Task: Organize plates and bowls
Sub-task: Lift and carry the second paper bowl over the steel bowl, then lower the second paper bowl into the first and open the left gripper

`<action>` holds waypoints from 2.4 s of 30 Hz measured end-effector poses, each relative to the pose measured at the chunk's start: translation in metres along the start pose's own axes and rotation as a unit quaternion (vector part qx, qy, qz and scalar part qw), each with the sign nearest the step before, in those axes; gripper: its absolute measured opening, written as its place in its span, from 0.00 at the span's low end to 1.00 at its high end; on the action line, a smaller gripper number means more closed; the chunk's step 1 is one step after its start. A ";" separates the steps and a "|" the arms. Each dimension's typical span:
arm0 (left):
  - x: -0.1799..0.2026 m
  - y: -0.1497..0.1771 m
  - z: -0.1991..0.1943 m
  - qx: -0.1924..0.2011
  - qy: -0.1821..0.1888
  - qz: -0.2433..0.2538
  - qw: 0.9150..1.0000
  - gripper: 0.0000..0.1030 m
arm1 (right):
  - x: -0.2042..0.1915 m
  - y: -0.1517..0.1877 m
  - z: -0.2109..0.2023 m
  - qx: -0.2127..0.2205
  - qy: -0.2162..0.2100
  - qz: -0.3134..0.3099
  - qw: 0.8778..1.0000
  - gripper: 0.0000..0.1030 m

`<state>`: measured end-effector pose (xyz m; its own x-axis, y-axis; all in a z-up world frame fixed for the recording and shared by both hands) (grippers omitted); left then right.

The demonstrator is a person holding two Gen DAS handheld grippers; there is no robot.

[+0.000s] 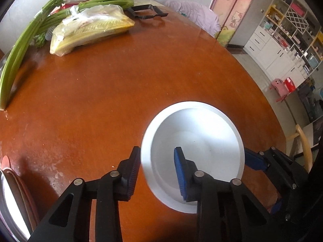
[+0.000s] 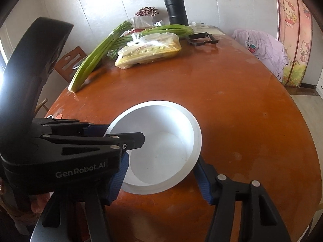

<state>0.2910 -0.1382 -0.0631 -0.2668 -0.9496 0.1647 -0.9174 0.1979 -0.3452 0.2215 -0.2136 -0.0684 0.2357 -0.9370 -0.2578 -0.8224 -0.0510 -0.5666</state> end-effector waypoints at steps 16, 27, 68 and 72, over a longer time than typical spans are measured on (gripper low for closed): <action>0.000 0.010 -0.041 0.044 -0.003 -0.001 0.999 0.30 | -0.019 -0.004 -0.028 0.027 -0.004 -0.012 1.000 0.59; 0.000 0.029 -0.076 0.077 -0.003 -0.005 0.997 0.30 | -0.040 -0.001 -0.053 0.050 -0.002 -0.033 0.998 0.59; -0.027 0.137 -0.130 0.113 -0.026 -0.051 0.992 0.31 | -0.122 0.066 -0.091 0.054 -0.021 -0.121 0.991 0.59; -0.027 0.142 -0.125 0.108 -0.027 -0.054 0.992 0.31 | -0.123 0.071 -0.087 0.047 -0.017 -0.124 0.991 0.59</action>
<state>0.1309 -0.0544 -0.0013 -0.1486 -0.9753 0.1632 -0.8532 0.0430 -0.5199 0.0888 -0.1325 -0.0087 0.4437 -0.8870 -0.1275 -0.6855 -0.2443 -0.6858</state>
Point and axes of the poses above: each gripper's, at about its wrist camera, not at the fingertips, and z roughly the way its jaws point, x to its right, y to its underside, the point moved 5 cm from there along z, roughly the way its jaws point, and after that the axes turned 5 degrees about -x, right-handed, at the moved point
